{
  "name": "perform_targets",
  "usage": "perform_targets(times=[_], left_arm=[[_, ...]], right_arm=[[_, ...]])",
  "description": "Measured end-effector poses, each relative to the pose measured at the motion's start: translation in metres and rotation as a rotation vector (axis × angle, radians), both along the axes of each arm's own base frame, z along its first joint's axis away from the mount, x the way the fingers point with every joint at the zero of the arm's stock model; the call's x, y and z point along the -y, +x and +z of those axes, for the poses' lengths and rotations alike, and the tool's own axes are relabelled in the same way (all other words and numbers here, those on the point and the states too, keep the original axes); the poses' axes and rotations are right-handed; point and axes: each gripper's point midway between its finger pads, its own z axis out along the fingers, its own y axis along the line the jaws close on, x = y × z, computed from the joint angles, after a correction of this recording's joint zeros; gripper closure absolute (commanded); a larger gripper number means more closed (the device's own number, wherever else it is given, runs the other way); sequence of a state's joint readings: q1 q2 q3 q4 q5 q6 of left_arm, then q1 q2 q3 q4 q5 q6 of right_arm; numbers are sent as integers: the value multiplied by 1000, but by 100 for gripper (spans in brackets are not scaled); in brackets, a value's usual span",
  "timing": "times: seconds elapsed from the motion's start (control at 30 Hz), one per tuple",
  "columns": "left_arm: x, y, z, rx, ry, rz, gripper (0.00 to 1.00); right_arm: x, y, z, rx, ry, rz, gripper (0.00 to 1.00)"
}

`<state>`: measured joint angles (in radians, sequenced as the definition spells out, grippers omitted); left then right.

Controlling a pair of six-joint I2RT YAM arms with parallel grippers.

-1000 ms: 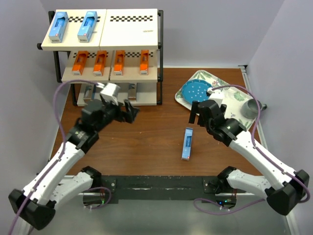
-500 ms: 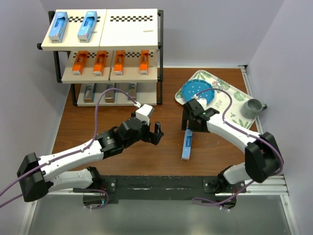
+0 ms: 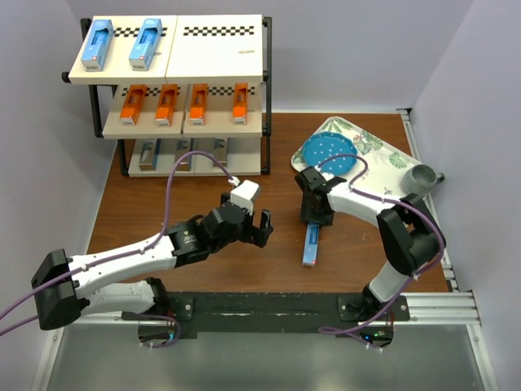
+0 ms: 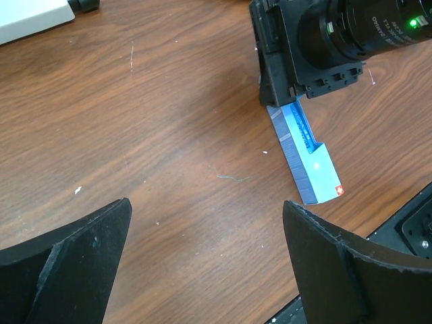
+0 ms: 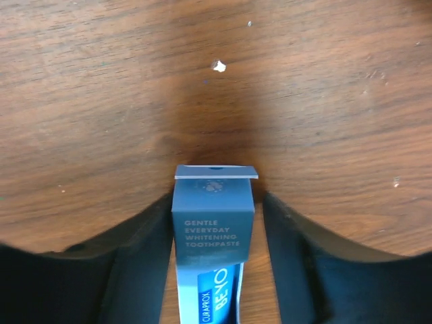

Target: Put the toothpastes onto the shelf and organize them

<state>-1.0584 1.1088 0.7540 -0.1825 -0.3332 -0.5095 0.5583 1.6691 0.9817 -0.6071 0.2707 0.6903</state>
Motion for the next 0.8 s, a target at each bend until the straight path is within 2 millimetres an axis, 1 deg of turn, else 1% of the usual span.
perform_targets(times=[0.07, 0.17, 0.3, 0.43, 0.47, 0.6, 0.8], left_arm=[[1, -1, 0, 2, 2, -2, 0], [3, -4, -1, 4, 7, -10, 0], [10, -10, -8, -1, 26, -38, 0], [21, -17, -16, 15, 60, -88, 0], [24, -19, -16, 27, 67, -106, 0], [43, -31, -12, 97, 68, -189, 0], [67, -43, -8, 209, 58, -288, 0]], right_arm=[[-1, 0, 0, 1, 13, -26, 59], [-1, 1, 0, 3, 27, -73, 66], [1, 3, 1, 7, 53, -152, 72], [4, 5, 9, 12, 100, -240, 75], [5, 5, 12, 16, 116, -262, 76], [3, 9, 33, 40, 219, -351, 76], [-6, 10, 60, 54, 374, -441, 76]])
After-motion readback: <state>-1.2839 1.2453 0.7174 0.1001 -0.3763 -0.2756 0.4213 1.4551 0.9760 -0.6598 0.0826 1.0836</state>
